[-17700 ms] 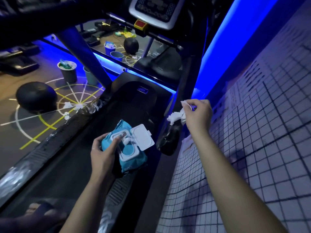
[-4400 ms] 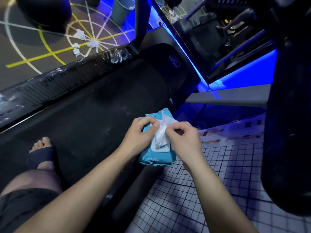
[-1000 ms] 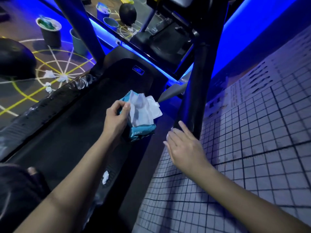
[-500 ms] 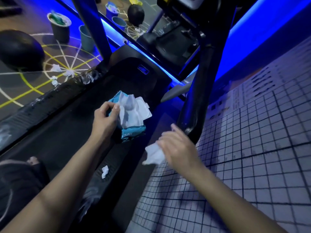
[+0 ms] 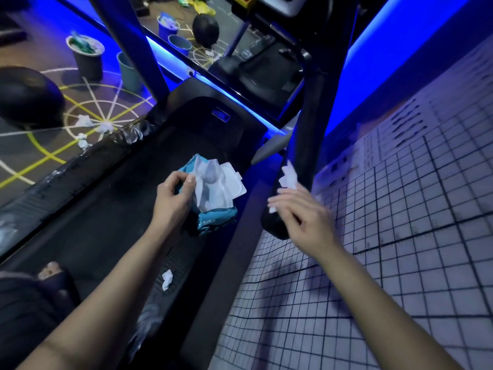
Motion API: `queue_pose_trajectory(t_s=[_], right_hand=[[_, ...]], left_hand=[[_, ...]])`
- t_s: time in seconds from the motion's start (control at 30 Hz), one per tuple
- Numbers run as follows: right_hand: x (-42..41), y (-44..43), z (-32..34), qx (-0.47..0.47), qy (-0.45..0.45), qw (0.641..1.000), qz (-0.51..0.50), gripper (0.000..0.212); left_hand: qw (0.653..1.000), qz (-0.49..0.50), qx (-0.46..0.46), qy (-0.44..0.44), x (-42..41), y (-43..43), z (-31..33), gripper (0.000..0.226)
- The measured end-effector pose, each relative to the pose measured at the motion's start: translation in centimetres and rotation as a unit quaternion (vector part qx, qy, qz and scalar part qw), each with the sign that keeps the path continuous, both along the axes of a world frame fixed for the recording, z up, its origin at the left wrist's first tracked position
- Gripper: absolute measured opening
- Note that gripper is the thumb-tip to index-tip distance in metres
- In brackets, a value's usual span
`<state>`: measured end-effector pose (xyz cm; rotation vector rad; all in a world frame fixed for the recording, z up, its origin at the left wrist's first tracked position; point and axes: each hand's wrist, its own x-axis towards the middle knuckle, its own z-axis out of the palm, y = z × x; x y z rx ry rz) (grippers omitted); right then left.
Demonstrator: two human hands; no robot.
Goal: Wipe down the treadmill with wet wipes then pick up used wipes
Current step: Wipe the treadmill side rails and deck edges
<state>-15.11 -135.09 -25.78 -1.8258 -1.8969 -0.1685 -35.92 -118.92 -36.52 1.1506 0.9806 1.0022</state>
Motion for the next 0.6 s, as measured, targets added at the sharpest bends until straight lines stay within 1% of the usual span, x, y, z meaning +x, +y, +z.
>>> queue_pose_trajectory(t_s=[0.03,0.07,0.1,0.13,0.17,0.2,0.23,0.27,0.3,0.33,0.37,0.4,0.43,0.47,0.5,0.53,0.57,0.6], right_hand=[[-1.1,-0.4,-0.3,0.004,-0.034,0.999,0.036,0.022],[-2.3,-0.6,-1.0,-0.014,-0.077,0.994,0.075,0.022],[-3.5,-0.7,-1.7,-0.052,-0.111,0.987,0.106,0.021],[-4.6,-0.9,-2.4,-0.087,-0.128,0.981,0.119,0.019],[-5.3,-0.9,-2.4,-0.107,-0.127,0.980,0.110,0.015],[-5.6,-0.6,-2.1,-0.101,-0.104,0.987,0.075,0.014],[-5.8,-0.2,-0.9,-0.085,-0.031,0.996,0.019,0.017],[-5.8,0.5,0.8,-0.065,0.076,0.994,-0.044,0.018],[-5.5,1.2,2.9,-0.040,0.184,0.977,-0.102,0.019],[-4.9,2.1,4.9,0.002,0.252,0.957,-0.146,0.019],[-3.9,3.1,6.6,0.047,0.243,0.952,-0.182,0.021],[-2.5,4.1,7.8,0.074,0.200,0.955,-0.208,0.024],[-1.3,5.1,8.4,0.073,0.143,0.962,-0.220,0.027],[-0.4,5.8,8.6,0.022,0.080,0.971,-0.223,0.028],[0.3,6.4,8.2,-0.070,0.009,0.974,-0.217,0.031],[0.6,6.7,7.4,-0.184,-0.048,0.961,-0.201,0.034],[0.3,6.6,6.3,-0.278,-0.109,0.939,-0.171,0.036],[-0.3,6.3,5.3,-0.328,-0.154,0.923,-0.129,0.040]], left_hand=[[1.000,-0.001,0.001,0.005,0.2,0.1,0.0,0.022],[1.000,0.000,0.002,0.007,0.4,0.3,0.1,0.022],[1.000,0.001,0.003,0.005,0.6,0.4,0.2,0.022],[1.000,0.002,0.006,0.000,0.7,0.5,0.3,0.023],[1.000,0.001,0.013,-0.003,0.6,0.5,0.5,0.023],[1.000,-0.003,0.027,-0.002,0.3,0.6,0.6,0.023],[0.999,-0.008,0.050,0.004,-0.1,0.7,0.7,0.023],[0.997,-0.014,0.071,0.010,-0.6,0.9,0.8,0.022],[0.996,-0.021,0.085,0.013,-1.1,1.0,0.9,0.020],[0.996,-0.029,0.089,0.010,-1.5,1.1,0.9,0.018],[0.996,-0.037,0.087,0.000,-1.8,1.1,0.9,0.017],[0.996,-0.041,0.081,-0.015,-2.0,1.1,0.9,0.014],[0.996,-0.042,0.074,-0.029,-2.0,1.1,0.7,0.012],[0.996,-0.044,0.067,-0.042,-2.0,1.1,0.5,0.011],[0.996,-0.046,0.062,-0.052,-1.9,1.1,0.3,0.010],[0.995,-0.050,0.056,-0.061,-1.9,1.2,0.1,0.010],[0.995,-0.056,0.051,-0.068,-1.9,1.3,-0.1,0.010],[0.994,-0.060,0.047,-0.072,-1.9,1.5,-0.5,0.009]])
